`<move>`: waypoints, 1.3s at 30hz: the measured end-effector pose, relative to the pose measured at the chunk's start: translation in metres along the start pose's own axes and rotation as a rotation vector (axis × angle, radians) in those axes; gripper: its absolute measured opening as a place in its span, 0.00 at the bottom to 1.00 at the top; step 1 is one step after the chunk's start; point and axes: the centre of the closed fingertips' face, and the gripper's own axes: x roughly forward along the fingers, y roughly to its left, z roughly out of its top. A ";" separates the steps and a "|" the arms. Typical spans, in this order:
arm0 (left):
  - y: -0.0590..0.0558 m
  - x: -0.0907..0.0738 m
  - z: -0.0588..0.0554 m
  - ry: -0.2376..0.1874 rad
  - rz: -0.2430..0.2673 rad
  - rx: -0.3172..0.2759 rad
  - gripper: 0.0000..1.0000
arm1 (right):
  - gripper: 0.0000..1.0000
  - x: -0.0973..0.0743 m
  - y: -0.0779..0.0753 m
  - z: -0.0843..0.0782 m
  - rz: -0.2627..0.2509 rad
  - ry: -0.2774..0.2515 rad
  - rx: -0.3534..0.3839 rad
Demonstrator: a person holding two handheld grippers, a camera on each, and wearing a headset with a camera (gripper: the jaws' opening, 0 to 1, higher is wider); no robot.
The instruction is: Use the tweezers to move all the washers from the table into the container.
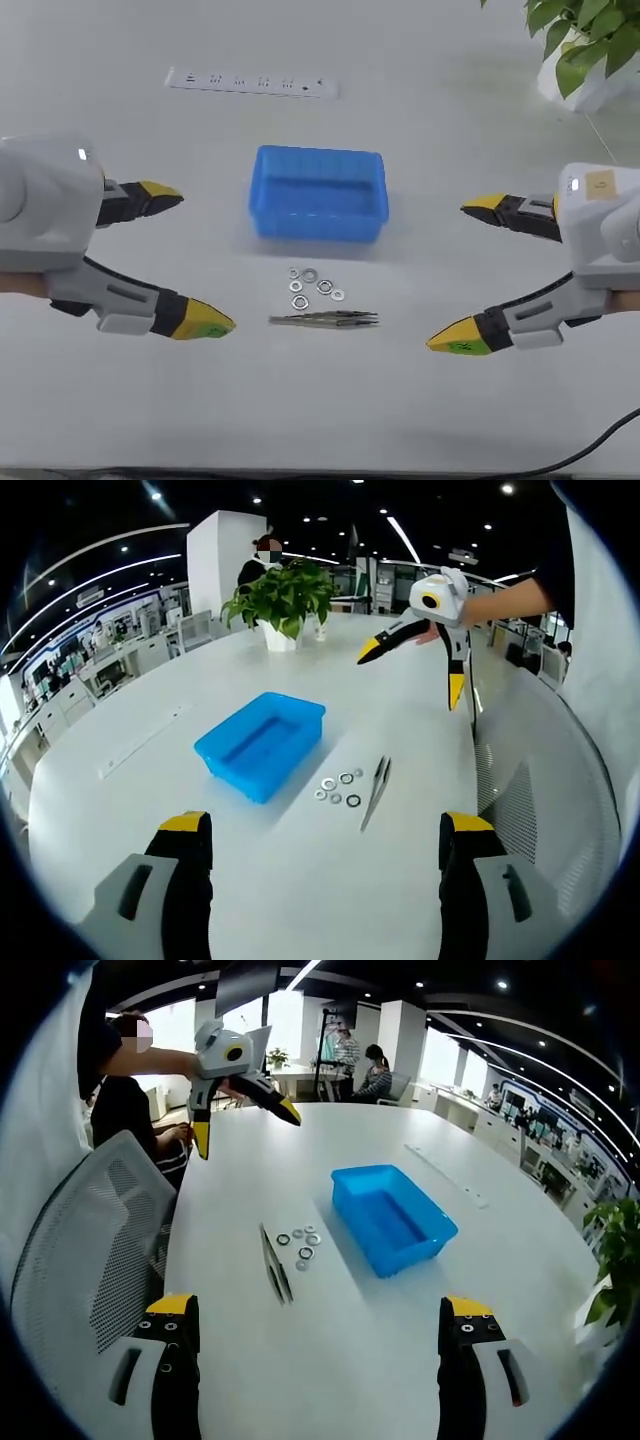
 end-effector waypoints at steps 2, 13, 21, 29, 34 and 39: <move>0.000 -0.001 -0.002 0.010 0.003 0.000 1.00 | 1.00 0.000 0.000 0.001 0.000 -0.003 -0.002; -0.004 0.003 -0.002 0.001 0.024 0.022 0.99 | 1.00 0.009 0.000 0.010 0.021 -0.026 -0.009; -0.004 0.011 0.007 -0.028 0.024 0.036 0.87 | 0.91 0.017 0.002 0.013 0.036 -0.045 0.014; -0.002 0.022 0.001 -0.006 0.012 0.011 0.90 | 0.83 0.028 0.004 0.011 0.070 -0.035 0.072; -0.008 0.031 0.001 -0.006 -0.016 0.035 0.83 | 0.76 0.034 0.010 0.010 0.102 -0.031 0.092; -0.017 0.044 -0.009 0.025 -0.047 0.060 0.74 | 0.69 0.048 0.017 0.009 0.107 -0.021 0.068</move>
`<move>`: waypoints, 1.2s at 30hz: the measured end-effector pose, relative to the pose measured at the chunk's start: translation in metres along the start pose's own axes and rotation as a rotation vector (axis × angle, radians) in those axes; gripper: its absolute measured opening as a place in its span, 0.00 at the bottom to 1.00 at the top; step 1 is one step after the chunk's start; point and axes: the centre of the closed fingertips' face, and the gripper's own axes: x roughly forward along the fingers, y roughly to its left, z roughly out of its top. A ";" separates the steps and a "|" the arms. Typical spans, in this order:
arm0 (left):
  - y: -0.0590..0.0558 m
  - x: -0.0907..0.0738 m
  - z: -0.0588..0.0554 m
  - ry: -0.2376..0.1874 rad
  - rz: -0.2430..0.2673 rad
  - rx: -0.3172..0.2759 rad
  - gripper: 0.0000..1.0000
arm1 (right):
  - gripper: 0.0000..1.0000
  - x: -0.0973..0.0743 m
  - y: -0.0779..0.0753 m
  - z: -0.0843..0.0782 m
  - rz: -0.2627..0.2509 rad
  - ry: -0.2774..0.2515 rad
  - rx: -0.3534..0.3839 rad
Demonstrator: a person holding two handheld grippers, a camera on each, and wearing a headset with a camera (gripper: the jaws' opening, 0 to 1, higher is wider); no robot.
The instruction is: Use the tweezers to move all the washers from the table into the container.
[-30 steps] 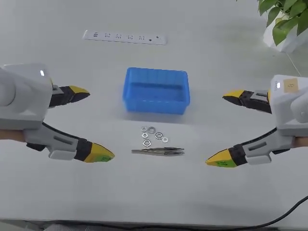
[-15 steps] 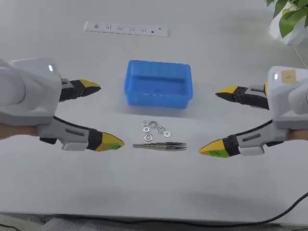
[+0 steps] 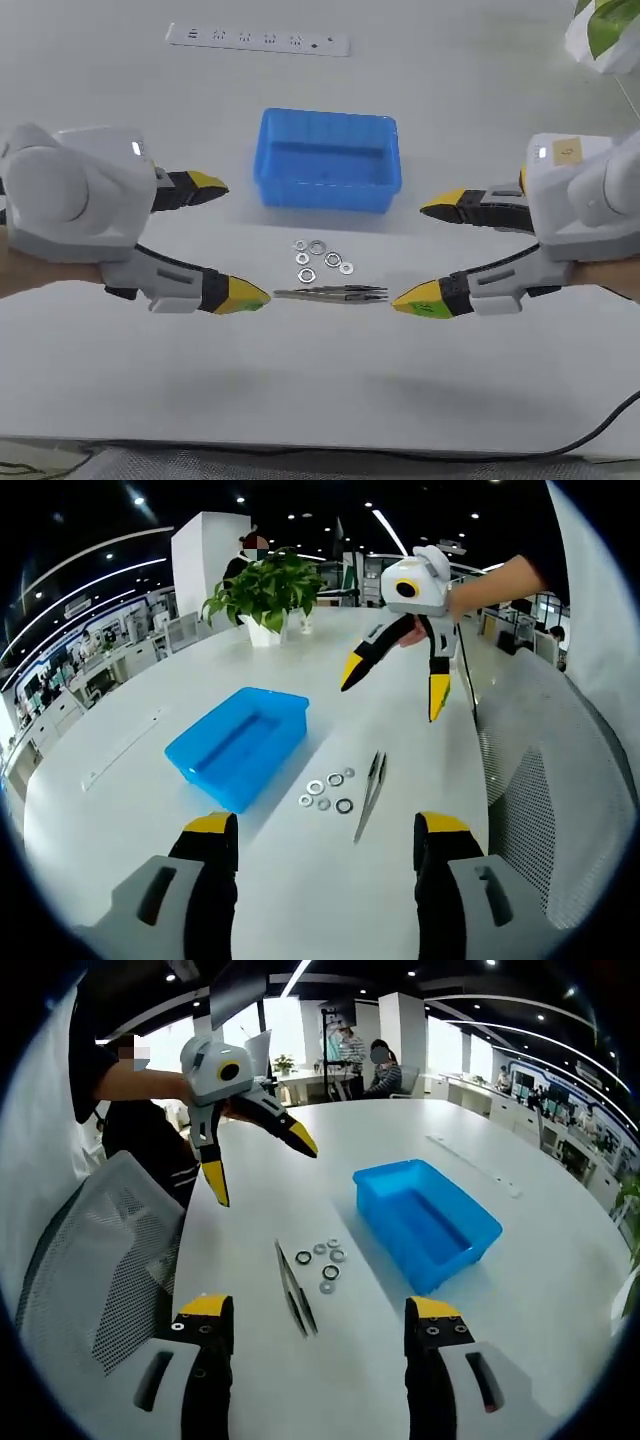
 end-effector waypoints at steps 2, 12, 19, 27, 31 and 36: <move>-0.006 0.007 -0.003 0.010 -0.016 0.017 0.71 | 0.64 0.005 0.004 0.002 0.015 -0.009 -0.007; -0.029 0.031 -0.027 0.103 -0.099 0.026 0.63 | 0.52 0.036 0.023 -0.005 0.104 0.043 -0.025; -0.027 0.044 -0.032 0.126 -0.099 0.011 0.56 | 0.41 0.052 0.024 -0.019 0.121 0.110 -0.026; -0.029 0.049 -0.037 0.160 -0.118 0.004 0.45 | 0.32 0.060 0.027 -0.020 0.153 0.126 -0.035; -0.031 0.052 -0.038 0.171 -0.128 0.014 0.40 | 0.29 0.065 0.030 -0.025 0.177 0.160 -0.066; -0.038 0.055 -0.038 0.184 -0.163 -0.027 0.35 | 0.24 0.066 0.032 -0.028 0.194 0.187 -0.094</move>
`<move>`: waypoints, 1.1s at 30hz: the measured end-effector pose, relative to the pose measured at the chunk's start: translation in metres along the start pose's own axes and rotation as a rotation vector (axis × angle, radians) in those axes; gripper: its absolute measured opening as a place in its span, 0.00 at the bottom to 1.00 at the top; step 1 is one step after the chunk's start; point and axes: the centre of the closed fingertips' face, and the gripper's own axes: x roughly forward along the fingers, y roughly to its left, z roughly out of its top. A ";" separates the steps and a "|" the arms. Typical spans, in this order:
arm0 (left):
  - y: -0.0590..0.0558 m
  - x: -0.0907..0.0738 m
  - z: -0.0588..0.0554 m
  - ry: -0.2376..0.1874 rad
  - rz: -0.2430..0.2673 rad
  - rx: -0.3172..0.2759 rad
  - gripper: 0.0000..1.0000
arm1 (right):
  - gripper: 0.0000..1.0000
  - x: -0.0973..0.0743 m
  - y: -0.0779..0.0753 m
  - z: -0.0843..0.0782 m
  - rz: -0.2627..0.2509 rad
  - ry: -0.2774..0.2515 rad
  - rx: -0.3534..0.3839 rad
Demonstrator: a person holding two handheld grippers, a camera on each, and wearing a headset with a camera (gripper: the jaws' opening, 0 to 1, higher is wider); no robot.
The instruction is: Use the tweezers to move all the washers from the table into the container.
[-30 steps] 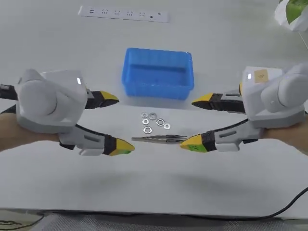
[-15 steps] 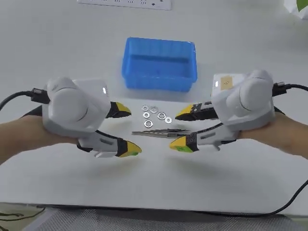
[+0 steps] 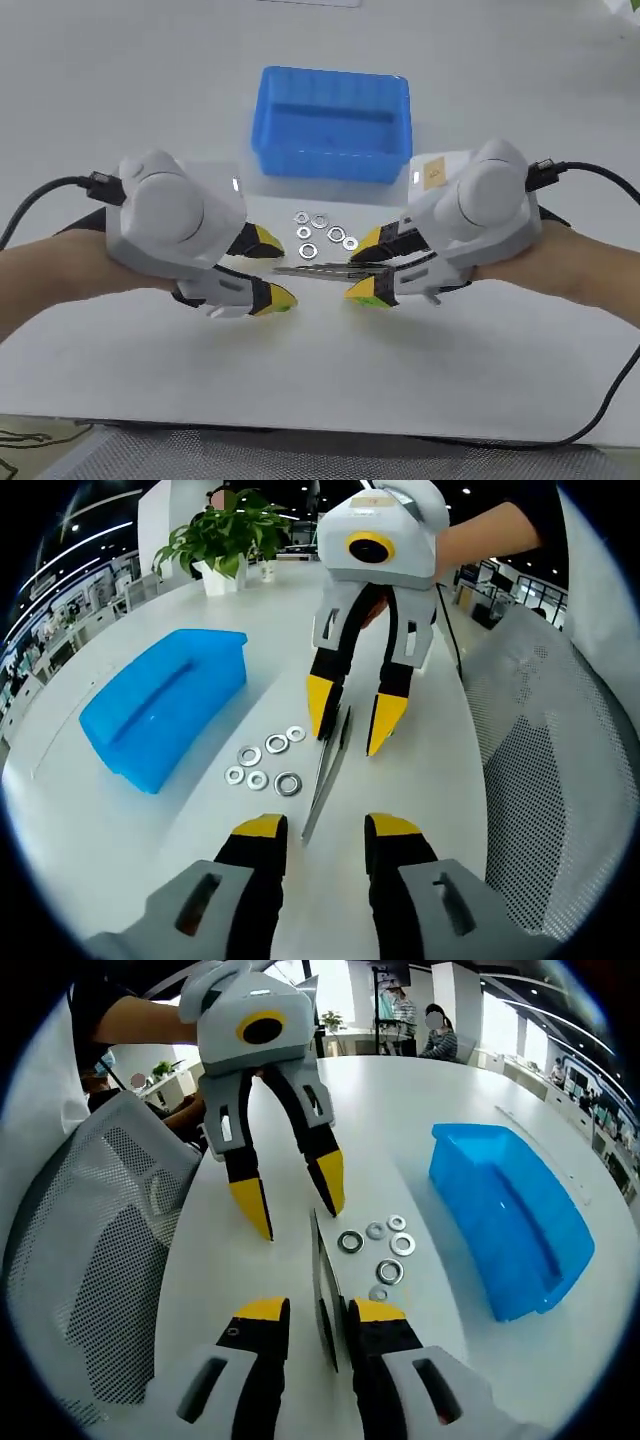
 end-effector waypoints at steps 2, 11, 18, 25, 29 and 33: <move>0.000 0.001 0.000 0.006 0.004 0.030 0.32 | 0.22 0.000 0.000 0.000 -0.003 0.018 -0.021; 0.001 0.004 0.002 0.047 -0.038 0.076 0.27 | 0.17 0.001 -0.001 -0.001 0.004 0.047 -0.073; 0.007 0.005 0.002 0.087 -0.026 0.140 0.16 | 0.16 0.003 0.000 0.000 0.014 0.046 -0.068; 0.005 0.005 0.001 0.120 -0.041 0.227 0.06 | 0.12 0.003 -0.003 0.000 0.009 0.056 -0.083; -0.003 0.006 0.001 0.113 -0.073 0.195 0.05 | 0.11 0.004 -0.003 0.000 0.008 0.063 -0.111; -0.004 0.006 0.001 0.110 -0.074 0.188 0.05 | 0.09 0.004 -0.004 -0.001 -0.005 0.068 -0.198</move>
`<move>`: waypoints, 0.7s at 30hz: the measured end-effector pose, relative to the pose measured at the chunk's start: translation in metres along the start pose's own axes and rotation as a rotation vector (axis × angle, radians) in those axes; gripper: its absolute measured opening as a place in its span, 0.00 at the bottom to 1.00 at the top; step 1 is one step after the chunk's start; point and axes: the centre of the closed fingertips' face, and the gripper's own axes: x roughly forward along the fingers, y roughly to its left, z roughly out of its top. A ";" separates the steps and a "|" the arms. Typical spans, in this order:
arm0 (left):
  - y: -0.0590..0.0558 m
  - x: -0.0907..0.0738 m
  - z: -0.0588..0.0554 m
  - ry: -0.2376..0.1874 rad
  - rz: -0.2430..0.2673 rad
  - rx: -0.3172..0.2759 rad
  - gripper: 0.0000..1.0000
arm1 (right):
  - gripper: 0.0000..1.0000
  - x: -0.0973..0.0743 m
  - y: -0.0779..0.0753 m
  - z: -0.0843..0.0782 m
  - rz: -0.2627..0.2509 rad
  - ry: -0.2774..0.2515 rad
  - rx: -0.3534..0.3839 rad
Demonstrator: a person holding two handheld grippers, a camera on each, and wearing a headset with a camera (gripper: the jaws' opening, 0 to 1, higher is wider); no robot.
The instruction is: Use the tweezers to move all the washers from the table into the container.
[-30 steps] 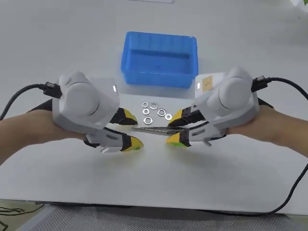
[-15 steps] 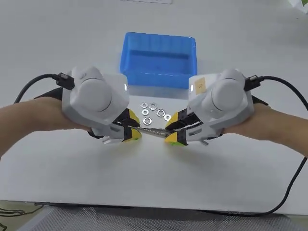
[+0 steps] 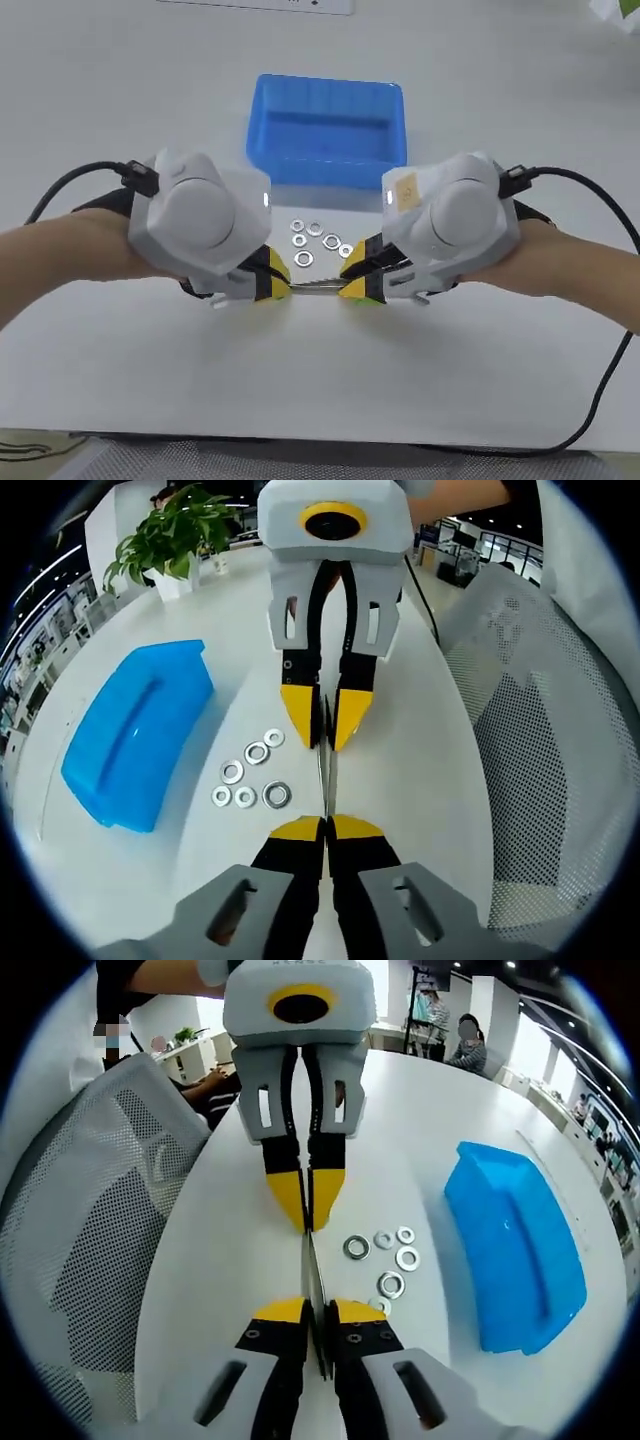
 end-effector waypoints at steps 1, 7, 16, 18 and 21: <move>0.002 -0.002 0.001 -0.006 0.007 0.000 0.05 | 0.08 0.000 0.000 0.000 0.001 -0.005 0.011; -0.002 -0.009 0.007 -0.026 -0.005 -0.061 0.04 | 0.07 -0.003 0.002 0.002 -0.003 -0.029 -0.004; -0.004 -0.039 0.025 -0.103 0.013 -0.044 0.04 | 0.07 -0.009 0.004 0.018 -0.055 -0.130 0.004; -0.007 -0.043 0.027 -0.113 0.010 -0.048 0.04 | 0.07 -0.009 0.007 0.023 -0.058 -0.143 -0.006; -0.009 -0.049 0.030 -0.125 0.014 -0.052 0.05 | 0.07 -0.009 0.008 0.027 -0.068 -0.166 -0.023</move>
